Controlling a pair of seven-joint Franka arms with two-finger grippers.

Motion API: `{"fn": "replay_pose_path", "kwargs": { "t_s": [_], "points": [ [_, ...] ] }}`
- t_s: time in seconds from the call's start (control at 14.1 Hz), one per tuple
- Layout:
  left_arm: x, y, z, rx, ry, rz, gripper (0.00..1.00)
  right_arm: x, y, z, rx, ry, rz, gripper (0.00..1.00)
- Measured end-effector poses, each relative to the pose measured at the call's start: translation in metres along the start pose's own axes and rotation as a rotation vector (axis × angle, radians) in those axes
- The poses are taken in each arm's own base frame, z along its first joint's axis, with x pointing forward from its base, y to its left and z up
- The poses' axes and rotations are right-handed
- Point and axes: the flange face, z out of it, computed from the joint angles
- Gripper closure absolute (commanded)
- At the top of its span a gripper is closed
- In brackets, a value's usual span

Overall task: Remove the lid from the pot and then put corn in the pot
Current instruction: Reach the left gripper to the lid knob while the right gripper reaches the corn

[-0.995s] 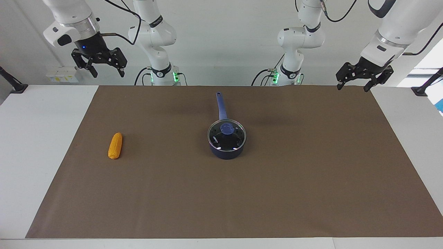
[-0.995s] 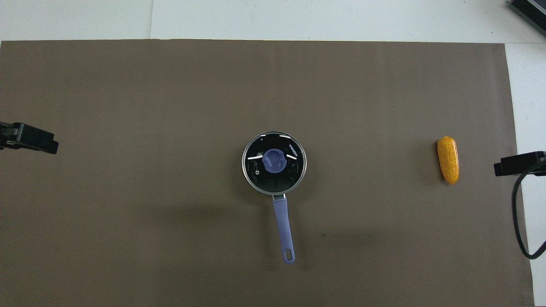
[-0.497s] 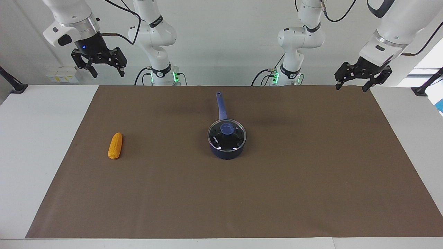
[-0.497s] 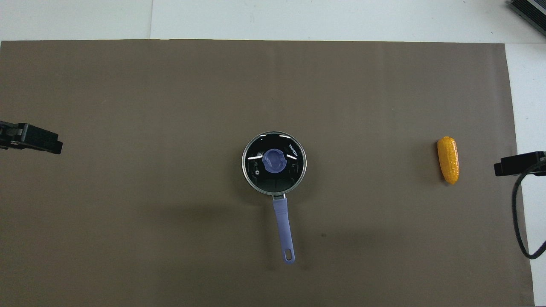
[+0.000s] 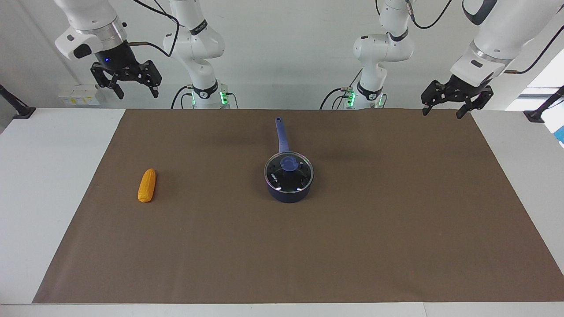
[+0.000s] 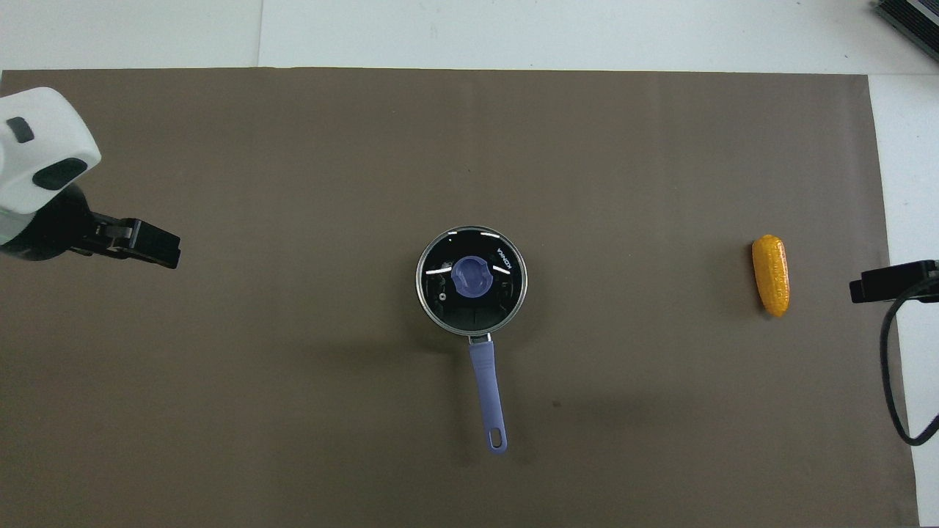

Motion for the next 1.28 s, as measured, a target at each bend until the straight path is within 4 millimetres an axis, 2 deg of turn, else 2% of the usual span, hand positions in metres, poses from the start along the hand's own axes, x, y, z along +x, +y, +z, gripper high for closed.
{"fn": "replay_pose_path", "kwargs": {
  "t_s": [0.36,0.71,0.92,1.07,1.28],
  "points": [
    [0.007,0.075,0.033,0.005,0.019,-0.016,0.00,0.000,0.000,0.000,0.000,0.000,0.000,0.00],
    [0.002,0.149,0.066,-0.002,0.032,-0.037,0.00,-0.003,0.001,-0.004,0.001,-0.003,0.002,0.00],
    [-0.004,0.195,0.094,-0.009,0.049,-0.065,0.00,-0.004,0.005,-0.005,-0.016,0.013,0.007,0.00],
    [-0.011,0.225,0.118,-0.009,0.044,-0.084,0.00,0.004,0.009,0.003,-0.042,0.037,0.011,0.00],
    [-0.008,0.265,0.153,-0.017,0.059,-0.118,0.00,0.024,0.010,0.030,-0.048,0.069,0.007,0.00]
  ]
}}
